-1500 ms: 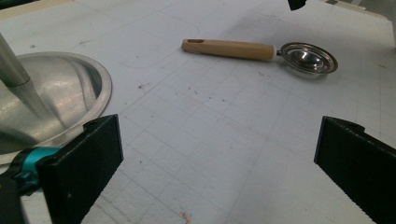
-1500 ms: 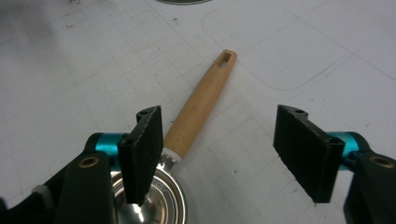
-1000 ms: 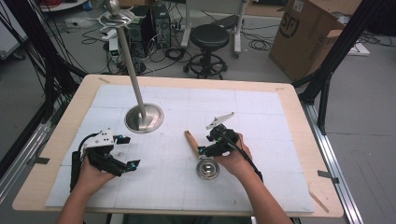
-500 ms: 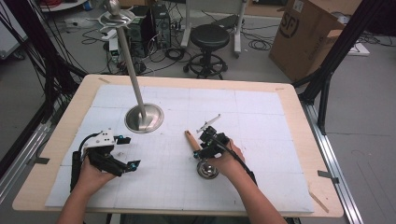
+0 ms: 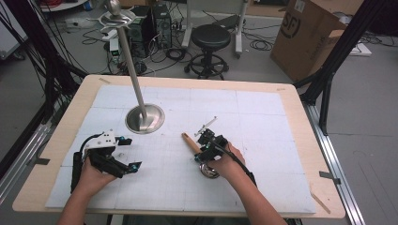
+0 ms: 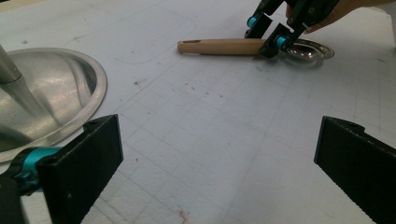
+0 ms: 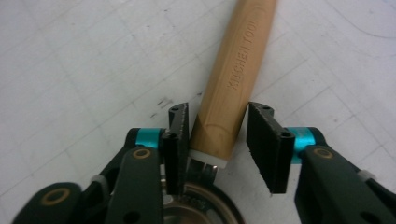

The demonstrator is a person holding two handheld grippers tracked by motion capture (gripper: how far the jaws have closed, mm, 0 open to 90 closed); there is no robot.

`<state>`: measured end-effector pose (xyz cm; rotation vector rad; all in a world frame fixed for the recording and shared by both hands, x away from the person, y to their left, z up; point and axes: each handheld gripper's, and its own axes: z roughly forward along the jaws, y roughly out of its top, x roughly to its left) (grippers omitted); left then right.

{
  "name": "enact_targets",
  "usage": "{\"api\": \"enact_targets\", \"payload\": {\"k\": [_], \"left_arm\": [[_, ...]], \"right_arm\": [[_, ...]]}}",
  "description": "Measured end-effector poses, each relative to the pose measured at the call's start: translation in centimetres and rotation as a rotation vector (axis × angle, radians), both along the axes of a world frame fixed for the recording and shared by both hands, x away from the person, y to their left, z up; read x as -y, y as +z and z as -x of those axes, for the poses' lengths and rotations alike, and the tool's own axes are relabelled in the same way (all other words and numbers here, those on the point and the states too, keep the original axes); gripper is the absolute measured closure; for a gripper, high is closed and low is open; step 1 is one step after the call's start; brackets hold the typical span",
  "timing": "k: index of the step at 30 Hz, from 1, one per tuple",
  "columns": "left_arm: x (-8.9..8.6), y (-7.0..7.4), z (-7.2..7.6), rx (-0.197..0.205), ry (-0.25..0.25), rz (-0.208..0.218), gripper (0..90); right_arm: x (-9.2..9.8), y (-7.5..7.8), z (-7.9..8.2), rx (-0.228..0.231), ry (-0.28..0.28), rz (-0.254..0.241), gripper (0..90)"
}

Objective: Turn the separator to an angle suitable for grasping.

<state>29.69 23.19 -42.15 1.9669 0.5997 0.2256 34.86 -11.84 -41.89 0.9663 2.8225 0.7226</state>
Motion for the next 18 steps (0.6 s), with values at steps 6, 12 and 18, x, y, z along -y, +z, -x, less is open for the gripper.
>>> {"api": "enact_targets", "payload": {"k": [6, 12, 18], "left_arm": [[-0.03, -0.03, -0.07, -0.002, 0.004, 0.002, 1.8], [0.06, -0.04, 0.01, -0.003, 0.002, 0.001, 1.7], [0.05, -0.05, -0.06, -0.004, 0.001, -0.001, 1.8]], "right_arm": [[0.18, 0.26, 0.31, 0.005, 0.042, 0.016, 67.3], [0.19, 0.28, 0.47, -0.007, 0.066, 0.009, 63.9], [0.28, 0.7, 0.32, -0.034, 0.06, -0.012, 60.3]]}}
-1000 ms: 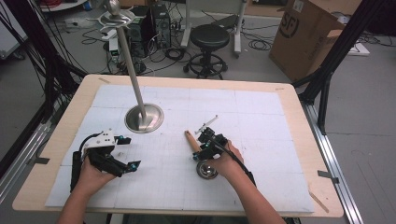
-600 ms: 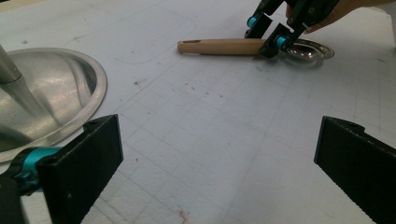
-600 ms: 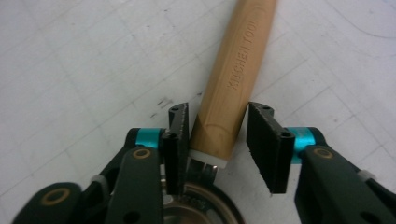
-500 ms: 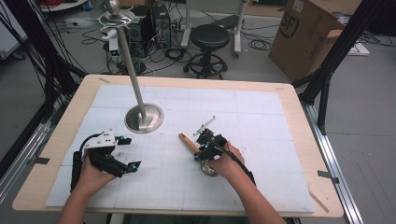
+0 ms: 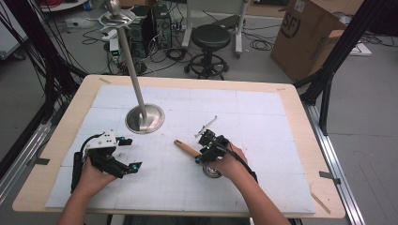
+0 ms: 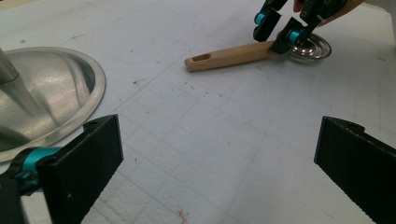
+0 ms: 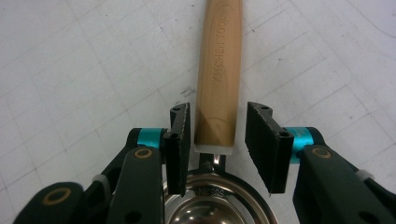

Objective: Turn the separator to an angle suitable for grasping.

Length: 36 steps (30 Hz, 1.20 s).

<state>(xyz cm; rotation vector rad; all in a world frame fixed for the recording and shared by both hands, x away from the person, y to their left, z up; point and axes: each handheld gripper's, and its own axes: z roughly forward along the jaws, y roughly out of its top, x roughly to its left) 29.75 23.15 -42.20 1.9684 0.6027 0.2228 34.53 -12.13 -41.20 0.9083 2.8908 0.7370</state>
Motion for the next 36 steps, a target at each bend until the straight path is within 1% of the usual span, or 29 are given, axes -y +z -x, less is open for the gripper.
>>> {"api": "enact_targets", "payload": {"k": [1, 2, 4, 5, 6, 9, 11, 12, 14, 15, 17, 18, 19, 20, 21, 23, 24, 25, 26, 27, 28, 30, 31, 32, 33, 34, 35, 36], "left_arm": [[0.0, 0.0, 0.0, -0.002, 0.001, 0.0, 1.8], [-0.1, 0.0, 0.0, -0.003, 0.003, 0.001, 1.7], [-0.1, 0.0, 0.0, -0.002, 0.002, 0.004, 1.7], [-0.1, 0.0, 0.0, -0.001, 0.0, 0.002, 1.7], [-0.1, 0.0, 0.0, -0.002, 0.001, 0.003, 1.8], [-0.1, 0.0, 0.0, -0.001, 0.0, 0.002, 1.8], [-0.1, 0.0, 0.0, 0.0, 0.0, 0.002, 1.7], [0.0, 0.0, 0.0, -0.002, -0.001, 0.002, 1.7], [0.0, 0.0, 0.0, -0.003, -0.001, 0.001, 1.8], [0.0, 0.0, 0.0, -0.005, -0.004, 0.001, 1.7], [0.1, 0.0, 0.1, -0.003, -0.003, -0.002, 1.7], [0.1, 0.0, 0.1, -0.002, -0.004, -0.002, 1.7], [0.2, 0.0, 0.2, -0.001, -0.005, -0.003, 1.7], [0.2, 0.0, 0.2, -0.001, -0.005, -0.003, 1.8], [0.2, 0.1, 0.2, -0.001, -0.005, -0.002, 1.7], [0.1, 0.1, 0.2, -0.001, -0.005, 0.0, 1.7], [0.0, 0.1, 0.2, -0.002, -0.002, 0.003, 1.8], [0.0, 0.1, 0.2, -0.002, -0.002, 0.003, 1.7], [0.0, 0.1, 0.1, -0.001, -0.003, 0.004, 1.8], [-0.1, 0.1, 0.1, -0.002, -0.002, 0.004, 1.8], [-0.1, 0.1, 0.0, -0.003, -0.001, 0.007, 1.8], [-0.1, 0.0, 0.0, -0.003, -0.001, 0.007, 1.7], [-0.2, 0.1, 0.0, -0.002, 0.0, 0.006, 1.7], [-0.2, 0.1, 0.0, -0.002, 0.0, 0.006, 1.8], [-0.2, 0.1, 0.0, -0.001, 0.0, 0.008, 1.8], [-0.2, 0.1, 0.0, -0.002, 0.001, 0.008, 1.8], [-0.2, 0.1, 0.0, -0.002, 0.001, 0.008, 1.7], [-0.2, 0.1, 0.0, -0.001, 0.0, 0.009, 1.7]], "right_arm": [[0.0, 0.0, 0.0, 0.0, 0.0, 0.0, 60.3], [-0.1, -0.1, -0.1, -0.009, 0.004, 0.01, 60.0], [-0.3, -0.3, -0.2, -0.01, 0.005, 0.038, 59.8], [-0.3, -0.3, -0.2, -0.01, 0.005, 0.038, 59.8], [-0.6, -0.6, -0.3, -0.005, 0.019, 0.071, 59.5], [-1.0, -0.5, -0.3, -0.006, 0.023, 0.097, 59.5], [-1.4, -0.4, -0.3, -0.005, 0.031, 0.125, 59.9], [-1.4, -0.4, -0.3, -0.005, 0.031, 0.125, 59.9], [-1.6, -0.4, -0.4, -0.017, 0.03, 0.143, 60.0], [-1.9, -0.3, -0.6, -0.029, 0.034, 0.168, 60.6], [-2.3, -0.2, -0.7, -0.033, 0.033, 0.198, 61.5], [-2.3, -0.2, -0.7, -0.033, 0.033, 0.198, 61.5], [-2.7, -0.1, -0.8, -0.031, 0.046, 0.233, 63.7], [-2.8, -0.1, -0.8, -0.038, 0.043, 0.241, 66.7], [-2.9, 0.0, -0.9, -0.038, 0.052, 0.246, 67.6], [-2.6, 0.0, -1.1, -0.061, 0.038, 0.226, 68.7], [-2.4, -0.1, -1.3, -0.057, 0.057, 0.214, 68.8], [-2.4, -0.1, -1.3, -0.057, 0.057, 0.214, 68.8], [-2.0, -0.1, -1.4, -0.069, 0.059, 0.188, 68.9], [-2.0, -0.1, -1.4, -0.069, 0.059, 0.188, 68.9], [-1.6, 0.0, -1.4, -0.073, 0.067, 0.163, 68.9], [-1.4, 0.1, -1.4, -0.072, 0.069, 0.16, 68.9], [-1.0, 0.7, -1.4, -0.046, 0.076, 0.129, 69.0], [-1.0, 0.7, -1.4, -0.046, 0.076, 0.129, 69.0], [-0.5, 1.5, -1.3, -0.017, 0.072, 0.065, 68.9], [-0.3, 1.9, -1.3, -0.007, 0.072, 0.034, 68.9], [-0.3, 1.9, -1.3, -0.007, 0.072, 0.034, 68.9], [-0.1, 2.4, -1.3, 0.005, 0.075, -0.006, 68.9]]}}
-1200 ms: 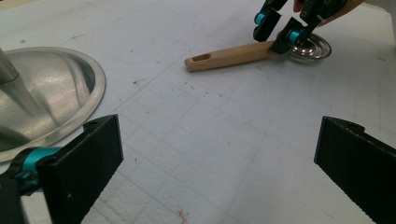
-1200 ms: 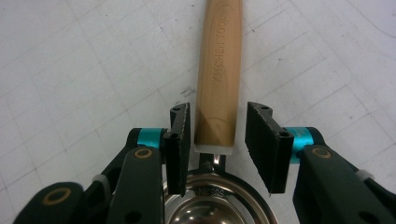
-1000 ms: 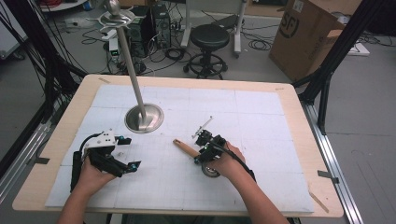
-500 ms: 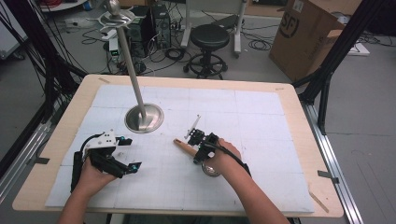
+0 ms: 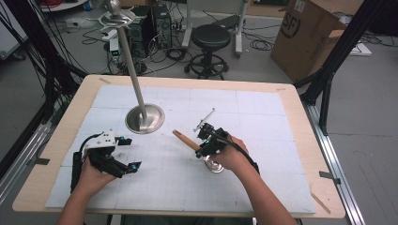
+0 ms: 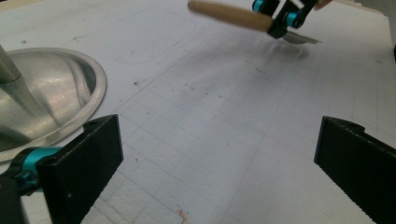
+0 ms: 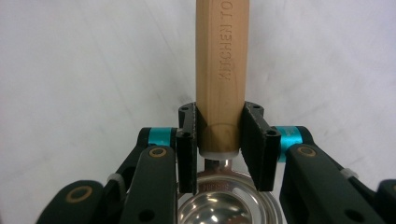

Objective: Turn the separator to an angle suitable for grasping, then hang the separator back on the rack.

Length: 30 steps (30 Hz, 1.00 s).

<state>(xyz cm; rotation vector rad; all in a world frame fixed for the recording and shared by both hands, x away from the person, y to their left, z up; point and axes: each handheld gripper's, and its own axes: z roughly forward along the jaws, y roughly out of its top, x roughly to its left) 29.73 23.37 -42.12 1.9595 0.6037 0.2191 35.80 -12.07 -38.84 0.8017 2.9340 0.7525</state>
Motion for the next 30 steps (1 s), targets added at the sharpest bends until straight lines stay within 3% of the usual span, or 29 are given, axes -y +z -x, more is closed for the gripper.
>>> {"api": "enact_targets", "payload": {"k": [1, 2, 7, 14, 24, 30], "left_arm": [[0.0, 0.0, 0.0, -0.001, 0.001, 0.001, 1.8], [0.0, 0.0, 0.0, -0.001, -0.001, 0.001, 1.7], [0.1, 0.0, 0.1, -0.002, -0.008, 0.004, 1.7], [-0.1, 0.0, 0.5, 0.0, -0.015, 0.013, 1.7], [-0.2, 0.0, 0.5, 0.001, -0.013, 0.024, 1.8], [-0.3, 0.0, 0.4, 0.0, -0.01, 0.031, 1.8]], "right_arm": [[0.3, 0.5, 0.1, 0.015, -0.004, -0.045, 68.9], [1.0, 1.5, 0.2, 0.045, -0.006, -0.129, 68.9], [2.4, 3.4, 0.5, 0.109, -0.015, -0.271, 68.9], [3.3, 5.2, 0.9, 0.177, -0.01, -0.344, 68.9], [3.7, 6.0, 0.6, 0.21, 0.007, -0.404, 68.8], [3.7, 7.3, 0.2, 0.258, 0.016, -0.491, 68.8]]}}
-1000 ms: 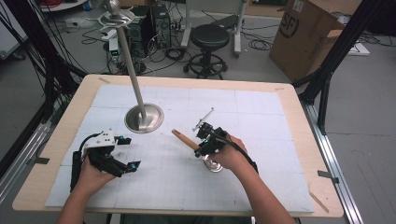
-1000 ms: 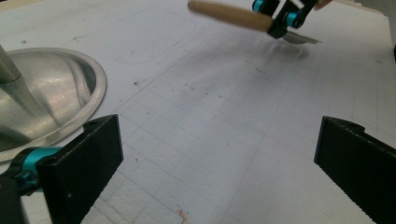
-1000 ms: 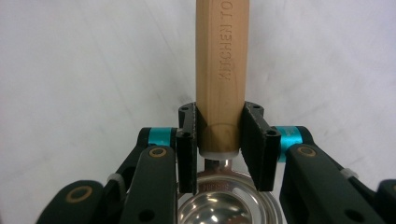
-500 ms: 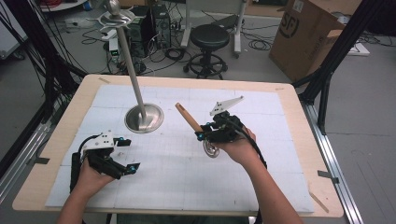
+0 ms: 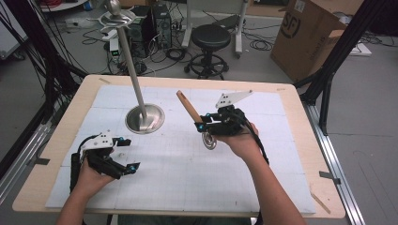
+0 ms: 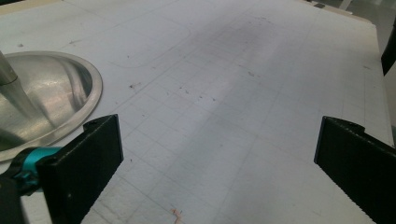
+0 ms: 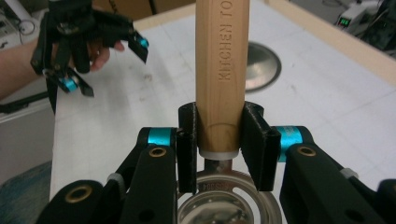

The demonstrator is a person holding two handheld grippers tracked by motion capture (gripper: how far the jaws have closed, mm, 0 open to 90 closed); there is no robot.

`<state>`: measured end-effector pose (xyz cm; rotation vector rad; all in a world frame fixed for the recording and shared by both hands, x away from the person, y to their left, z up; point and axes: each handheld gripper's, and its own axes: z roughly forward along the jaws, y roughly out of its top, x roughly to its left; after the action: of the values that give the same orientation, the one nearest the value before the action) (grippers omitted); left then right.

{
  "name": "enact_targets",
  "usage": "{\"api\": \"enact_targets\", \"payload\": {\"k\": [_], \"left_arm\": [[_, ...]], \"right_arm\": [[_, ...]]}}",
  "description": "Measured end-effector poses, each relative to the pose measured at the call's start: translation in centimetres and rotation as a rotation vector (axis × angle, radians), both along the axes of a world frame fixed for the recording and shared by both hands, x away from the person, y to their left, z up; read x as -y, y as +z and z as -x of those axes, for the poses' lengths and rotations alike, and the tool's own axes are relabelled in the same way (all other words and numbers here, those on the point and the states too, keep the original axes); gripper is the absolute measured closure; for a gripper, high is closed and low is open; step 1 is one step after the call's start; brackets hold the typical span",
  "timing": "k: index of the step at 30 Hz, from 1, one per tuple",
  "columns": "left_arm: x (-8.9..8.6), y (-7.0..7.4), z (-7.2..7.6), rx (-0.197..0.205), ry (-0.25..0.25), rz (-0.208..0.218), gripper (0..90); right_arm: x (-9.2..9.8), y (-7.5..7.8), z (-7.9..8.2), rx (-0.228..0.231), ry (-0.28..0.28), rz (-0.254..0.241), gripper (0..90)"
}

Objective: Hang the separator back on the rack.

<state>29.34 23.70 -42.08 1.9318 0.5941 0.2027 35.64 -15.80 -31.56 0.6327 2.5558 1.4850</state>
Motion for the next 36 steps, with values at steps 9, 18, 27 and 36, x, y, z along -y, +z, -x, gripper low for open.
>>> {"api": "enact_targets", "payload": {"k": [9, 18, 27, 36], "left_arm": [[0.1, 0.2, 0.2, 0.009, -0.003, 0.002, 1.8], [0.2, 0.2, 0.2, 0.005, -0.002, -0.001, 1.8], [0.0, 0.2, 0.1, 0.01, -0.001, 0.002, 1.8], [0.0, 0.3, 0.2, 0.01, -0.002, 0.007, 1.8]], "right_arm": [[-0.7, 2.7, -1.4, 0.055, 0.005, -0.101, 68.8], [-2.5, 5.6, -2.8, 0.096, 0.032, -0.132, 68.8], [-4.1, 8.6, -4.0, 0.138, 0.044, -0.11, 68.8], [-6.0, 10.5, -4.3, 0.191, 0.041, -0.075, 68.8]]}}
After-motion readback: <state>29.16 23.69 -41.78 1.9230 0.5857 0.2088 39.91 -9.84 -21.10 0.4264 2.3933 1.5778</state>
